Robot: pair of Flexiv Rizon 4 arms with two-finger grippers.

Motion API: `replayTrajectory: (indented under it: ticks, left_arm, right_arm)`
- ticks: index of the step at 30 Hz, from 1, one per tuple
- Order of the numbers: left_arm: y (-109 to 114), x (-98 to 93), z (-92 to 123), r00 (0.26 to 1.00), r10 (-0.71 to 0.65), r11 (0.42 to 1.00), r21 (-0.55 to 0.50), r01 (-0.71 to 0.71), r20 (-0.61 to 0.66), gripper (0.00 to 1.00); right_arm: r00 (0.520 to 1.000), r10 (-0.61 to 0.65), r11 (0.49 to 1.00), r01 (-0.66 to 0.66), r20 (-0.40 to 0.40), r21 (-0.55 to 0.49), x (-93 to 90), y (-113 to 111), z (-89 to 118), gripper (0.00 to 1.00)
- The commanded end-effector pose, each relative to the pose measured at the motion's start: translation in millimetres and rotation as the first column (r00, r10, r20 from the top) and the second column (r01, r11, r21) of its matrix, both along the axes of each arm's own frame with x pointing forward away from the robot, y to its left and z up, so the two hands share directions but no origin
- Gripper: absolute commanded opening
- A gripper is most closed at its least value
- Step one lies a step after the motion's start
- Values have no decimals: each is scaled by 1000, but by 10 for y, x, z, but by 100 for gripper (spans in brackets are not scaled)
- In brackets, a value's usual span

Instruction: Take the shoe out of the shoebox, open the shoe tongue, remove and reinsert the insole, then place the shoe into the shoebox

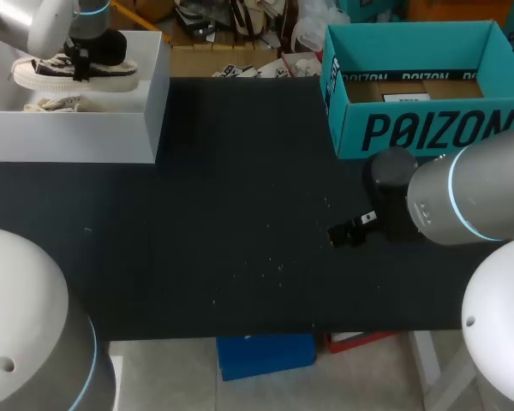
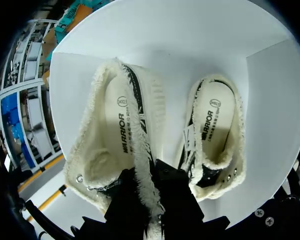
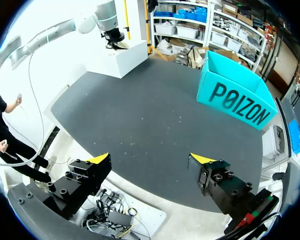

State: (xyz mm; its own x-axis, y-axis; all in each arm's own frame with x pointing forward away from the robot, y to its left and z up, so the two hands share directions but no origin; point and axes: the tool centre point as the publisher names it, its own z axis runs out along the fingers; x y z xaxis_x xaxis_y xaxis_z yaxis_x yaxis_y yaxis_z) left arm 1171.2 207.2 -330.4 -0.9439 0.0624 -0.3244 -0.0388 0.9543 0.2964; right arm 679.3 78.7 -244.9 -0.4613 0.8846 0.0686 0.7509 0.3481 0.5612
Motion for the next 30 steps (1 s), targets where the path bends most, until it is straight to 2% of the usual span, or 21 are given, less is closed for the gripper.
replayTrajectory:
  ticks: [1,13,15,16,17,19,23,25,28,30]
  left_arm:
    - [-7,29,-123,1000,-18,1000,10,18,10,0]
    - [50,128,-372,1000,-2,1000,0,2,-15,0]
    - [63,139,-395,1000,1,1000,-5,-1,-19,11]
    - [67,140,-400,1000,1,1000,-5,-1,-20,11]
    - [70,140,-403,1000,2,1000,-7,-2,-22,19]
    - [92,142,-378,1000,8,1000,-15,-9,-25,49]
    - [93,117,-202,1000,12,999,-37,-12,-20,76]
    - [74,96,-67,1000,14,999,-39,-15,-20,70]
    - [33,51,128,1000,12,999,-51,-13,-25,76]
    - [-26,1,284,1000,1,999,-48,-2,-30,76]
  right_arm:
    - [1000,-2,1000,2,1,-2,-3,18,-6,100]
    - [1000,-2,1000,2,1,-2,-3,18,-6,100]
    - [1000,-2,1000,2,1,-2,-3,18,-6,100]
    - [1000,-2,1000,2,1,-2,-3,18,-6,100]
    - [1000,-2,1000,2,1,-2,-3,18,-6,100]
    - [1000,-2,1000,2,1,-2,-3,18,-6,100]
    - [1000,-2,1000,2,1,-2,-3,18,-6,100]
    - [1000,-2,1000,2,1,-2,-3,18,-6,100]
    - [1000,-2,1000,2,1,-2,-3,18,-6,100]
    - [1000,-2,1000,2,1,-2,-3,18,-6,100]
